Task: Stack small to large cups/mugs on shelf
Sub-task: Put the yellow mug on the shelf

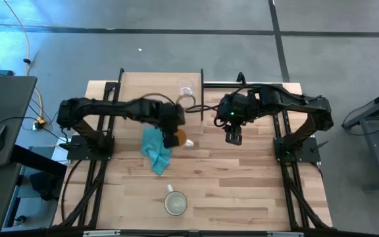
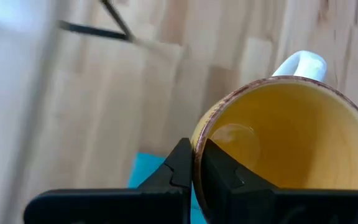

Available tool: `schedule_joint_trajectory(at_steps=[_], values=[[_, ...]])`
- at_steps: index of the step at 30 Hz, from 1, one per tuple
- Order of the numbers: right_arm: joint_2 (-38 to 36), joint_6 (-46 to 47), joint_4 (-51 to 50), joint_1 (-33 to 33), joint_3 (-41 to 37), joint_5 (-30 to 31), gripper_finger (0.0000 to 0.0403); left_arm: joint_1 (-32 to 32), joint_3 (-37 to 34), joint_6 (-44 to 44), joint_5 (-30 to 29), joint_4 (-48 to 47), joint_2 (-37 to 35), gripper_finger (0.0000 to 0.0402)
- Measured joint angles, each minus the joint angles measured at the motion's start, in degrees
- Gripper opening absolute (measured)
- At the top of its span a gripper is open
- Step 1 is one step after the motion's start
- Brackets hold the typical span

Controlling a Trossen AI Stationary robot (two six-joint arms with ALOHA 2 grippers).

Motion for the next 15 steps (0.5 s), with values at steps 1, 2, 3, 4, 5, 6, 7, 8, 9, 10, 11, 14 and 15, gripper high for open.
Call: schedule_joint_trajectory(at_steps=[1,2,3,4,5,6,7,8,9,10,11,14,15], values=[[-0.5,-0.2,0.5,0.0,0.0,0.1,0.0181,0.8,0.0,0.4,0.0,0.0,-1.1,0.0003],[-0.8,-0.5,0.8,0.0,0.0,0.4,0.0181,1.6,0.0,0.8,-0.1,-0.3,-2.1,0.0002],[-1.1,-1.0,1.3,0.0,0.0,0.7,0.0181,2.4,0.0,1.4,-0.2,-0.8,-3.1,0.0002],[-1.6,-1.4,1.9,0.0,0.0,0.6,0.0181,3.2,0.0,1.9,-0.2,-1.2,-4.0,0.0002],[-1.9,-1.5,2.3,0.0,0.0,0.7,0.0181,4.2,0.0,2.3,-0.2,-1.6,-5.0,0.0002],[-2.4,-1.5,2.6,0.0,0.0,0.7,0.0181,5.0,0.0,3.0,-0.4,-2.3,-6.0,0.0002],[-2.8,-1.5,2.9,0.0,0.0,0.7,0.0181,5.9,0.0,3.5,-0.6,-3.1,-6.9,0.0002],[-3.0,-1.5,3.2,0.0,0.0,0.7,0.0181,6.8,0.0,4.1,-1.0,-3.9,-7.8,0.0002],[-3.4,-1.5,3.3,-0.1,0.0,0.8,0.0181,7.8,0.0,4.7,-1.3,-4.5,-8.3,0.0002],[-3.6,-1.5,3.3,-0.1,0.0,0.9,0.0181,8.7,0.0,5.2,-1.9,-4.9,-8.8,0.0002],[-3.7,-1.5,3.5,-0.2,0.0,1.1,0.0181,9.7,0.0,5.7,-2.3,-5.3,-9.2,0.0002],[-4.0,-1.5,3.7,-0.2,0.0,1.5,0.0181,12.7,0.5,7.2,-2.8,-6.7,-9.5,0.0002],[-4.1,-1.5,3.9,-0.2,0.0,1.6,0.0181,13.8,0.9,7.8,-2.8,-7.2,-9.4,0.0002]])
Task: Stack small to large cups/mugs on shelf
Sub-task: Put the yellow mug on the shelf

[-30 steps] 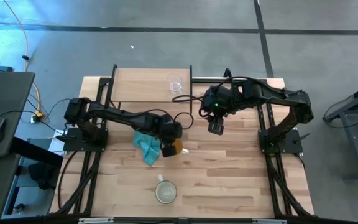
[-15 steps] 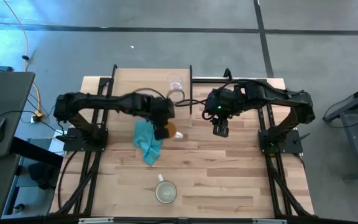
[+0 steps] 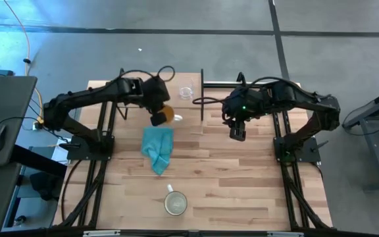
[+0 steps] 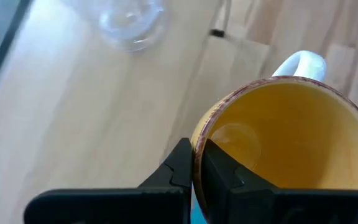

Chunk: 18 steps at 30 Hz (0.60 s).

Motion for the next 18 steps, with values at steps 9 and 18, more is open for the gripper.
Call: schedule_joint_trajectory(at_steps=[9,18], values=[[0.0,0.5,0.0,0.0,0.0,0.0,0.0181,8.3,4.8,5.7,1.4,-0.5,0.0,0.0002],[0.0,0.5,0.2,0.0,0.0,0.0,0.0181,15.0,7.3,9.1,4.1,-1.8,0.0,0.0002]])
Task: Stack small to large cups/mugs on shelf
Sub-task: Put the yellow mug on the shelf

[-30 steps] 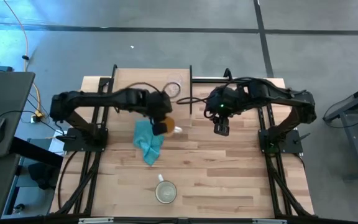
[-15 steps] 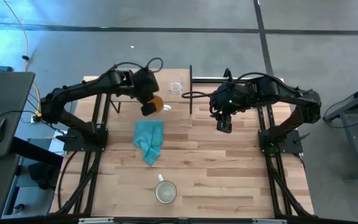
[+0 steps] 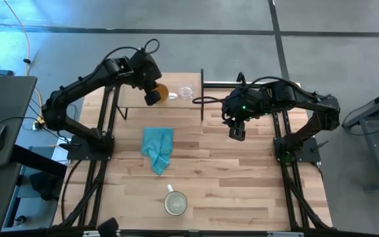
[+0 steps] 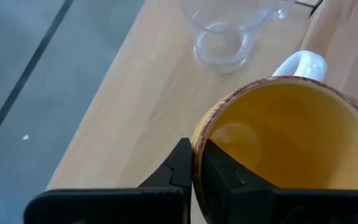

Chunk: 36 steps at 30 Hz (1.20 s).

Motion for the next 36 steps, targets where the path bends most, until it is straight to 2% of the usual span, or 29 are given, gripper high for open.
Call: schedule_joint_trajectory(at_steps=[15,36], values=[[0.0,-0.5,1.0,0.0,0.0,0.0,0.0181,6.7,0.1,3.0,3.1,1.6,3.7,0.0002],[0.0,-1.5,1.9,-1.5,0.0,-0.8,0.0181,8.3,0.2,4.8,4.0,4.1,4.7,0.0002]])
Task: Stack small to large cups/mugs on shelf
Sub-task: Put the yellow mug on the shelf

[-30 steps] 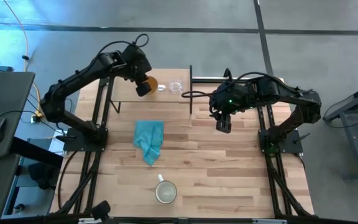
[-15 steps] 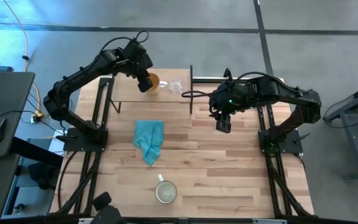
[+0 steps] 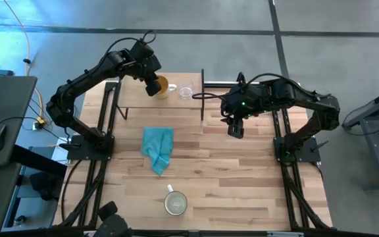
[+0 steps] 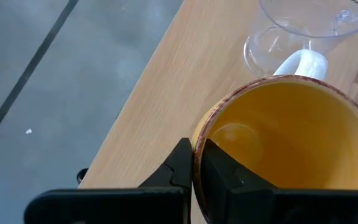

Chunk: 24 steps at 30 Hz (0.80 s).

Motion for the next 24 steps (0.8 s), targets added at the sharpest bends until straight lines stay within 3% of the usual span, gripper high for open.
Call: schedule_joint_trajectory(at_steps=[14,24], values=[[0.0,-1.0,0.6,0.0,0.0,-0.3,0.0181,0.0,0.2,-0.5,-1.3,-0.8,0.0,0.0002],[0.6,-1.2,1.6,0.0,0.0,-0.4,0.0181,3.1,9.1,-0.5,0.0,-8.6,1.0,0.0002]])
